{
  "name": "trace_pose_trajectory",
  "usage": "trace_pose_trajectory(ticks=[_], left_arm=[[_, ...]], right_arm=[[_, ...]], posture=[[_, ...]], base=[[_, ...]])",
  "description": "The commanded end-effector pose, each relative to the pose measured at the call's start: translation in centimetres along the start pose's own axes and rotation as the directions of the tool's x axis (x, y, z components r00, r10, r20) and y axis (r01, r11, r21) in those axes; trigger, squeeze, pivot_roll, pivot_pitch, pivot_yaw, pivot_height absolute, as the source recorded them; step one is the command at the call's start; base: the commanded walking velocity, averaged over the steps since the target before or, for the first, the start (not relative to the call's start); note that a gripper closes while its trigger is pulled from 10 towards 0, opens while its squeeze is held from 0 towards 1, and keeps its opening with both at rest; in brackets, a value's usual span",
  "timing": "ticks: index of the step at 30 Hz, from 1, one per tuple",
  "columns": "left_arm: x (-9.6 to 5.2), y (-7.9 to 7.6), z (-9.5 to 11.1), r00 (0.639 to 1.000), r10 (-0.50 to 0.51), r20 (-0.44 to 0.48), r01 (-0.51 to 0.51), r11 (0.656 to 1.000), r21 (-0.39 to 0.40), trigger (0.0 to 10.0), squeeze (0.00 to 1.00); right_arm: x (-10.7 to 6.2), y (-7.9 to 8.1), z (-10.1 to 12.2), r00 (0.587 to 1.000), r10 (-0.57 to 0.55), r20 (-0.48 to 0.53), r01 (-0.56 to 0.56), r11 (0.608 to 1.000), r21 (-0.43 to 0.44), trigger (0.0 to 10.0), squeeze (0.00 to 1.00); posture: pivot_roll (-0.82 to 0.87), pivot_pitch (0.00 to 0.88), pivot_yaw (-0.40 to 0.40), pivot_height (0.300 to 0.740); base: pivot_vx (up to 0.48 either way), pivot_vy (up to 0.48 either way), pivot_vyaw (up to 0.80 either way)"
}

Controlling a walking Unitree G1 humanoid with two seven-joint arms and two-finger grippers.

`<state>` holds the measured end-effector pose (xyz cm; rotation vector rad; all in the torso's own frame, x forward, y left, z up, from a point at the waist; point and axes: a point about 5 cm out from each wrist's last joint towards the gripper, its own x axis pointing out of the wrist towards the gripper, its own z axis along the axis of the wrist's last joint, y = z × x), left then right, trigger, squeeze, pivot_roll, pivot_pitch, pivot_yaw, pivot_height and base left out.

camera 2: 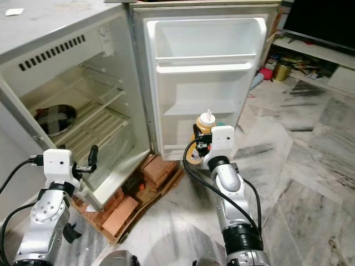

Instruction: Restocking fridge

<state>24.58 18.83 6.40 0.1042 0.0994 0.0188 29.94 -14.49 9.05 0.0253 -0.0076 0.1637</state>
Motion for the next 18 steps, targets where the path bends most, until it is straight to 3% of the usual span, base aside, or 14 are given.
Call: trace_pose_trajectory(ticks=[1,13,18], left_arm=[[0.05,-0.80,0.45,0.999,-0.045,0.021,0.045,0.999,-0.004,10.0,0.00],[-0.07,-1.17,0.50,0.997,-0.075,0.028,0.075,0.997,-0.017,10.0,0.00],[-0.06,-1.27,0.53,0.996,-0.081,0.032,0.082,0.996,-0.020,10.0,0.00]], right_arm=[[0.02,-1.07,0.60,0.999,-0.041,0.025,0.042,0.999,-0.016,10.0,0.00],[0.20,-1.13,0.57,0.998,-0.052,0.023,0.053,0.998,-0.029,10.0,0.00],[0.26,-1.35,0.54,0.998,-0.063,0.019,0.064,0.997,-0.043,10.0,0.00]], posture=[[0.00,0.000,0.011,0.740],[0.00,0.000,0.002,0.740],[0.00,0.000,0.000,0.740]], base=[[0.000,0.000,0.00],[0.000,0.000,0.00],[0.260,0.000,0.00]])
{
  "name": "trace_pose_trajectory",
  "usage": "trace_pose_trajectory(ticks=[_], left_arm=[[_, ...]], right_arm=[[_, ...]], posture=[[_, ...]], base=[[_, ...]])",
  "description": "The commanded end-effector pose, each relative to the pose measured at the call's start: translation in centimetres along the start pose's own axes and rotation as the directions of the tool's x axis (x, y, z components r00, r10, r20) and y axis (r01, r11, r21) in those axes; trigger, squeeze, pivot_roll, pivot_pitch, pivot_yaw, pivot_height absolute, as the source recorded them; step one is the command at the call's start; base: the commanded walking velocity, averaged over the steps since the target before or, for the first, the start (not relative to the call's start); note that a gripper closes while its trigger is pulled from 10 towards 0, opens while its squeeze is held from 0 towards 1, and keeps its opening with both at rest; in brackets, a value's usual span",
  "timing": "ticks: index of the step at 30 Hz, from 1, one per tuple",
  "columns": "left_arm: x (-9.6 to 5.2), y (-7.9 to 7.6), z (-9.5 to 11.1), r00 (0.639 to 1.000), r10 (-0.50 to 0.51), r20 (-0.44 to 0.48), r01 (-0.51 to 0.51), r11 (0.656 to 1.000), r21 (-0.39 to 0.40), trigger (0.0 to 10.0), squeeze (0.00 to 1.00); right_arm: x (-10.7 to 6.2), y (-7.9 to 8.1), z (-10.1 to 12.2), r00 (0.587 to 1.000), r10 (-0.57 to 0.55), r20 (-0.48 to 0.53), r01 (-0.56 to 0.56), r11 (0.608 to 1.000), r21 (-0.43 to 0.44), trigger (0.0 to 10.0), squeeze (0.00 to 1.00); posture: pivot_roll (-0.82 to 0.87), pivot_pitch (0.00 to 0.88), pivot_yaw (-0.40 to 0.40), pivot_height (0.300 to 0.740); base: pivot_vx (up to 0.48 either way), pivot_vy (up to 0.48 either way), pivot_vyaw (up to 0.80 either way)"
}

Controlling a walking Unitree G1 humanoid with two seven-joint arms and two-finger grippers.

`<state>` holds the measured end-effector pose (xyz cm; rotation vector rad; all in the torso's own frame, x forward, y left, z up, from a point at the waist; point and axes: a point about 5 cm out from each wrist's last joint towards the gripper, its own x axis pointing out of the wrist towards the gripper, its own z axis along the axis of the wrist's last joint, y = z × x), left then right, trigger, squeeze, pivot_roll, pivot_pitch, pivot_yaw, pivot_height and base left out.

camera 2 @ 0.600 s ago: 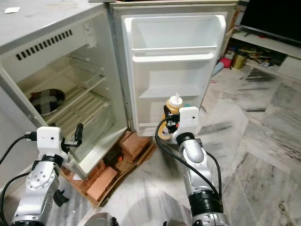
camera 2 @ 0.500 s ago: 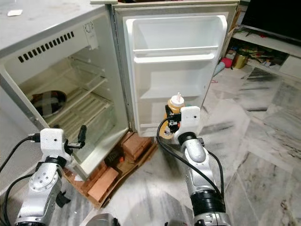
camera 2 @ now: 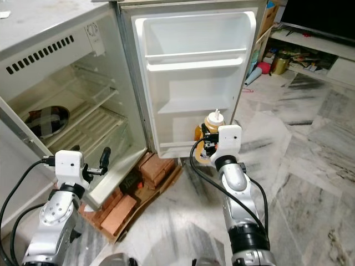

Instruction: Restocking fridge

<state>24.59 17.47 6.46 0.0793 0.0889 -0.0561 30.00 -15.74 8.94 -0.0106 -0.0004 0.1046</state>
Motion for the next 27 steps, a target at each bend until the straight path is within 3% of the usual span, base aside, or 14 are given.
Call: trace_pose_trajectory(ticks=[1,27], left_arm=[[-0.03,0.07,0.34,1.000,-0.006,0.017,0.006,1.000,0.001,10.0,0.00],[0.01,-0.37,0.38,1.000,-0.013,0.019,0.013,1.000,-0.011,10.0,0.00]], right_arm=[[0.41,-0.10,0.62,1.000,-0.005,0.027,0.005,1.000,-0.008,10.0,0.00],[0.34,-0.33,0.36,1.000,-0.013,0.017,0.014,1.000,-0.027,10.0,0.00]], posture=[[0.00,0.000,0.000,0.740],[0.00,0.000,-0.001,0.740]], base=[[0.274,0.000,0.00],[0.289,0.000,0.00]])
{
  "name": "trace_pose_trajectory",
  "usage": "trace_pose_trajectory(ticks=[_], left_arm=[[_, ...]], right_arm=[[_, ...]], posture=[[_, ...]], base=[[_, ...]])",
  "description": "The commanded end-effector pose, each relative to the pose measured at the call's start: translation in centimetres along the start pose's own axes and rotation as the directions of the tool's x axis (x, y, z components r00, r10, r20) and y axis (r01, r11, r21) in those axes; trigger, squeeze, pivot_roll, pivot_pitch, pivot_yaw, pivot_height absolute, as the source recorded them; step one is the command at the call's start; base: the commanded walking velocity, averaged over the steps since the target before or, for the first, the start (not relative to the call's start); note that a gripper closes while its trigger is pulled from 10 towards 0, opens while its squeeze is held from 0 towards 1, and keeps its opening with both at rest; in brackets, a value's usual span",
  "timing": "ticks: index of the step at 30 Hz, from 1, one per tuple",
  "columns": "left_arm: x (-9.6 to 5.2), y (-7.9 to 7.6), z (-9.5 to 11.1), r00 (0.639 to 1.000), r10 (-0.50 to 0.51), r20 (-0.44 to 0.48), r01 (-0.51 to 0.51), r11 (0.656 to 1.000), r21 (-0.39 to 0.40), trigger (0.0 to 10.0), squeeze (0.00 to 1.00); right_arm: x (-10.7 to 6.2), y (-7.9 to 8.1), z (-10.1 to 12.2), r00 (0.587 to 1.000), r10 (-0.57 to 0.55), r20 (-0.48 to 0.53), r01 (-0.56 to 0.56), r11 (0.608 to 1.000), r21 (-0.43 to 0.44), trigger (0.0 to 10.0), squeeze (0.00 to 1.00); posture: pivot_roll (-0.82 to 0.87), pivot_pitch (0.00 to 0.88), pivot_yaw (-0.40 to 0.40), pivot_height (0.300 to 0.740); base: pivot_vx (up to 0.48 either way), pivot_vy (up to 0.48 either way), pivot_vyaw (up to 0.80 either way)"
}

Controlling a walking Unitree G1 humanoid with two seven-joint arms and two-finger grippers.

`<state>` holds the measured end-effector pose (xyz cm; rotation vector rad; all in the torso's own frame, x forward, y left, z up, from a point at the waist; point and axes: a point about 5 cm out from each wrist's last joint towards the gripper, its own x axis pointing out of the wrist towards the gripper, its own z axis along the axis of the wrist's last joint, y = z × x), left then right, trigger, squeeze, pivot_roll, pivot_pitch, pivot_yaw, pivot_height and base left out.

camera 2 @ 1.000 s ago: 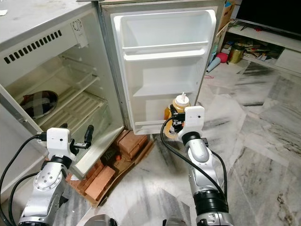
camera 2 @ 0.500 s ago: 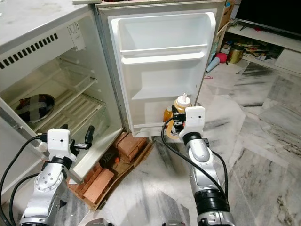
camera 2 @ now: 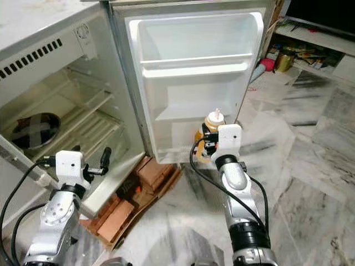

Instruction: Restocking fridge

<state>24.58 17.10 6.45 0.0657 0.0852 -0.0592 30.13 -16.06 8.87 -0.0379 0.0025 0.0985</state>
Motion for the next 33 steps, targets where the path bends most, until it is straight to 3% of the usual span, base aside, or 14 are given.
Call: trace_pose_trajectory(ticks=[1,27,33], left_arm=[[0.00,-0.01,0.36,1.000,-0.009,0.015,0.009,1.000,0.003,10.0,0.00],[0.18,-0.26,0.33,1.000,-0.016,0.014,0.016,1.000,-0.006,10.0,0.00],[0.23,-0.27,0.21,1.000,-0.009,0.003,0.009,1.000,-0.007,10.0,0.00]], right_arm=[[0.23,0.00,0.44,1.000,-0.008,0.021,0.008,1.000,0.000,10.0,0.00],[0.07,-0.05,0.20,1.000,-0.004,0.011,0.005,1.000,-0.003,10.0,0.00],[0.07,-0.06,0.20,1.000,-0.004,0.011,0.004,1.000,-0.002,10.0,0.00]], posture=[[0.00,0.000,-0.001,0.740],[-0.01,0.000,0.000,0.740],[-0.01,0.000,-0.001,0.740]], base=[[0.379,0.000,0.00],[0.373,0.000,0.00],[0.148,0.000,0.00]])
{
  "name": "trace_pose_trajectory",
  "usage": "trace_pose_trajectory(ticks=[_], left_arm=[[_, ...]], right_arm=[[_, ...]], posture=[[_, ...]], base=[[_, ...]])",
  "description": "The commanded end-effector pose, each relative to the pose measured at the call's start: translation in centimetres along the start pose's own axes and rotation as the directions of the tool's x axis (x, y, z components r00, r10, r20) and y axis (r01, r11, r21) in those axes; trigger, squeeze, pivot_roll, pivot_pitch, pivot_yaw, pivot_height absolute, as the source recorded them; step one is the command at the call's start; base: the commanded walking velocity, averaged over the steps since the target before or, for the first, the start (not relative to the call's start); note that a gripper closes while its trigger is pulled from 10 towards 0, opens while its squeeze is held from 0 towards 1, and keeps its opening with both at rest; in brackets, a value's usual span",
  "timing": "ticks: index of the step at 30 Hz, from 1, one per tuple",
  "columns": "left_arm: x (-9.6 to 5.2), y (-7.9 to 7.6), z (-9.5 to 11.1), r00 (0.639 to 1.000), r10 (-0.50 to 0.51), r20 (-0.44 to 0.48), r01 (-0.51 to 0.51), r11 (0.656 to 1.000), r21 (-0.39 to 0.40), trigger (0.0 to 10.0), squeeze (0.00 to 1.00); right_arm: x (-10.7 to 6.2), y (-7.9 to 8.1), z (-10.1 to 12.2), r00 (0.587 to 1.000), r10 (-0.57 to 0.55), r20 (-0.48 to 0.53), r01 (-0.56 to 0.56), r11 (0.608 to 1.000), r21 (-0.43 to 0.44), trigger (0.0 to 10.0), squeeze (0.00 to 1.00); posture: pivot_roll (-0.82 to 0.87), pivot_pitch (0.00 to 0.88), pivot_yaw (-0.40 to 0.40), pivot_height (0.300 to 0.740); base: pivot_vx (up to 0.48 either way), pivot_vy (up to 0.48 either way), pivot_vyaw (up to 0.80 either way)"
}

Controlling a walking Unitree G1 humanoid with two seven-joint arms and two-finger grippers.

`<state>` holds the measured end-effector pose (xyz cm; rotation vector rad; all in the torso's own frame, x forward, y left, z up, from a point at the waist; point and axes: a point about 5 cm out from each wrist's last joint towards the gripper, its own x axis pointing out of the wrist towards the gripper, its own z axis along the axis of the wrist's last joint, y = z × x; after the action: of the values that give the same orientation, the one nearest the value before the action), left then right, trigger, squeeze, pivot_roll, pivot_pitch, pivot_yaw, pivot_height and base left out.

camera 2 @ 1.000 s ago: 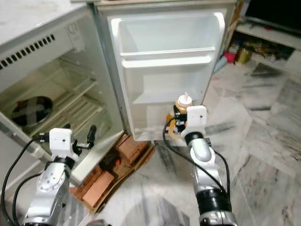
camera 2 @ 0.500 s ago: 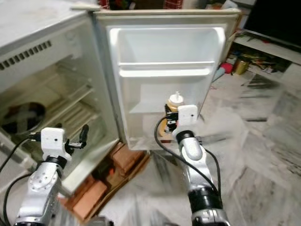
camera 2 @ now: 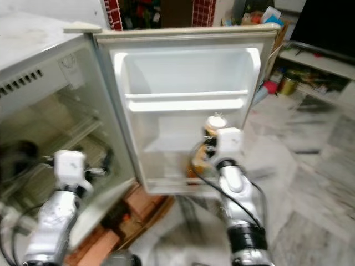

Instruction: Restocking fridge

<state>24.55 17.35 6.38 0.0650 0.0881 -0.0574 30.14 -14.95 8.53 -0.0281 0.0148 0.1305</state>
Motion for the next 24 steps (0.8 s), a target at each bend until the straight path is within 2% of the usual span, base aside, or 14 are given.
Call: trace_pose_trajectory(ticks=[1,14,21,24], left_arm=[[0.27,-0.52,0.30,1.000,-0.010,0.006,0.011,1.000,-0.006,10.0,0.00],[0.35,-0.73,0.20,1.000,0.000,-0.004,0.000,0.999,-0.033,10.0,0.00],[0.34,-0.99,0.17,1.000,-0.011,-0.007,0.011,0.999,-0.037,10.0,0.00],[0.35,-1.00,0.16,1.000,-0.010,-0.007,0.010,0.999,-0.037,10.0,0.00]], right_arm=[[-0.09,-1.17,0.51,0.999,-0.036,0.022,0.037,0.999,-0.012,10.0,0.00],[-0.06,-1.19,0.37,0.999,-0.032,0.011,0.032,0.999,-0.017,10.0,0.00],[-0.12,-1.22,0.38,1.000,-0.029,0.010,0.029,0.999,-0.017,10.0,0.00],[-0.12,-1.21,0.37,1.000,-0.028,0.009,0.029,0.999,-0.018,10.0,0.00]], posture=[[-0.01,0.000,-0.001,0.740],[-0.01,0.000,-0.002,0.740],[-0.01,0.000,-0.005,0.740],[-0.01,0.000,-0.005,0.740]], base=[[0.000,0.000,0.00],[0.000,0.000,0.00],[0.000,0.383,0.00],[0.000,0.000,0.00]])
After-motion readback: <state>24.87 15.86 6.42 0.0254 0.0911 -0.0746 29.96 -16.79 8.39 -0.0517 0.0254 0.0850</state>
